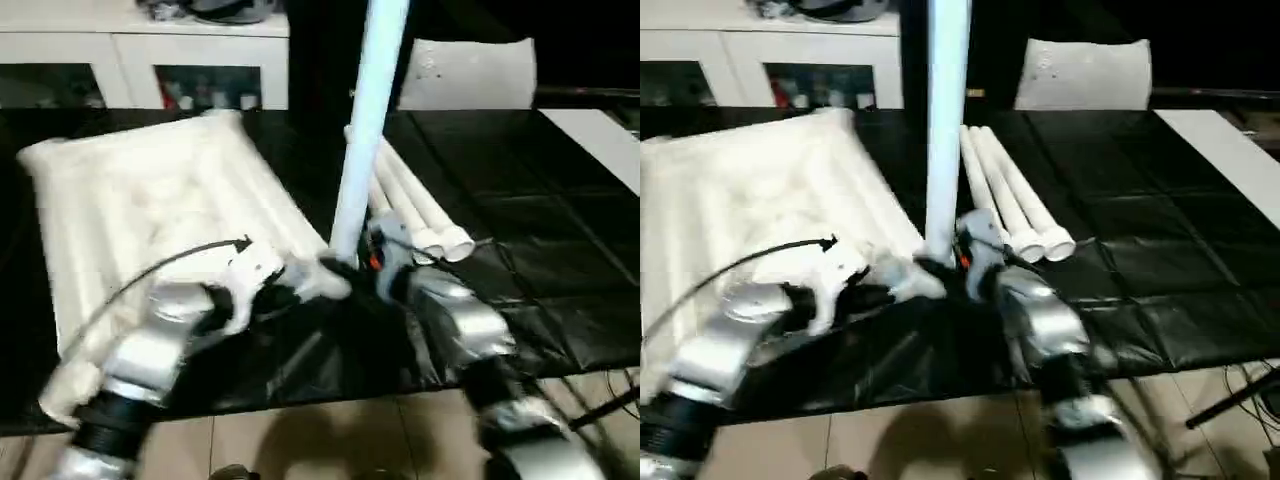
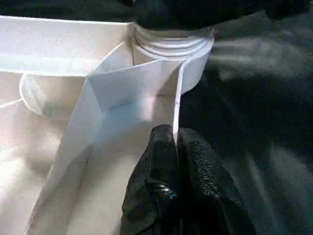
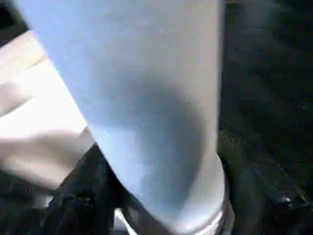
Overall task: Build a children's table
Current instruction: Rotate leg to tighten
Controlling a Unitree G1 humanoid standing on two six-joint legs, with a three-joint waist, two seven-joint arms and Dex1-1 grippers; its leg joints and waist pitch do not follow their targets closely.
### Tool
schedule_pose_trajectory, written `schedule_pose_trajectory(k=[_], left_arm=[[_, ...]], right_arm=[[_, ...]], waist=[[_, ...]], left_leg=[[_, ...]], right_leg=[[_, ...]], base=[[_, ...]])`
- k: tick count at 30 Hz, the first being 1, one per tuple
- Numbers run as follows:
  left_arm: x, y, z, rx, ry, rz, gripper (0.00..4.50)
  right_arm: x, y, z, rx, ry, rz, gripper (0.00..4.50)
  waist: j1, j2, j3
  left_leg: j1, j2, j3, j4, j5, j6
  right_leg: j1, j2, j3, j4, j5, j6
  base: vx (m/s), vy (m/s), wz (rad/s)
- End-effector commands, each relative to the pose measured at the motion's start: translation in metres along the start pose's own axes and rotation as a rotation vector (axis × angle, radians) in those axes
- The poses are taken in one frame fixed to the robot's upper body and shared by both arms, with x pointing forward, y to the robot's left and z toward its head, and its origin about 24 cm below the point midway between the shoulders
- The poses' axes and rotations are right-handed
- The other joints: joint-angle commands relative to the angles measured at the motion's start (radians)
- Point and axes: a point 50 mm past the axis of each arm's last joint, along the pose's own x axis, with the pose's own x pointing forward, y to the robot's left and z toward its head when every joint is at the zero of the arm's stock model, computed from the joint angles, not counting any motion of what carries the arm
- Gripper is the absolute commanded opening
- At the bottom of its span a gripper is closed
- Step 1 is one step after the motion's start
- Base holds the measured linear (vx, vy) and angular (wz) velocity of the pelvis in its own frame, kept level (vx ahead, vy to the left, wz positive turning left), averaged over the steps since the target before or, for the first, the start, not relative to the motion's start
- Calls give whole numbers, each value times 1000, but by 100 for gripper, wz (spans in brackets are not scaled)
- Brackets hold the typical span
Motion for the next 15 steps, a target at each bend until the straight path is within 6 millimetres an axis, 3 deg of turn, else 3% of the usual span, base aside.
schedule_pose_trajectory(k=[1, 2, 5, 7, 12, 13, 14, 15], left_arm=[[7, -4, 32, 30, -109, 75, 0], [7, -5, 34, 37, -120, 73, 0], [4, -7, 34, 64, -109, 42, 0], [2, -5, 30, 76, -89, 32, 0], [-6, 7, 21, 103, -50, 4, 0], [-7, 9, 19, 107, -45, 0, 0], [-8, 12, 16, 137, -31, -26, 0], [-10, 17, 13, 152, -22, -47, 0]], right_arm=[[23, 52, -20, 59, 88, 182, 263], [23, 54, -20, 48, 79, 193, 263], [22, 51, -20, 30, 64, 177, 331], [20, 47, -19, 29, 49, 162, 338], [9, 32, -15, -32, 4, 167, 398], [6, 30, -15, -39, -2, 170, 409], [1, 25, -14, -58, -8, 182, 416], [-8, 19, -11, -98, -29, 212, 421]], waist=[[8, 9, -59], [7, 8, -61], [13, 8, -66], [12, 11, -68], [11, 19, -63], [11, 16, -64], [12, 23, -63], [16, 18, -62]], left_leg=[[16, 58, -30, -76, -283, -25], [15, 59, -29, -76, -275, -24], [8, 58, -27, -74, -213, -5], [5, 56, -26, -73, -180, 5], [10, 56, -27, -76, -227, -3], [11, 58, -26, -77, -233, -6], [11, 57, -28, -78, -240, -9], [14, 56, -26, -77, -252, -6]], right_leg=[[23, -95, 60, -102, -341, -160], [24, -95, 60, -100, -320, -162], [32, -92, 60, -88, -198, -173], [37, -90, 58, -82, -130, -187], [35, -90, 58, -90, -185, -185], [35, -90, 60, -89, -189, -182], [35, -89, 59, -90, -197, -180], [33, -88, 60, -95, -211, -168]], base=[[0, 0, 0], [0, 0, 0], [0, 0, 0], [0, 0, 0], [0, 0, 0], [0, 0, 0], [0, 0, 0], [0, 0, 0]])
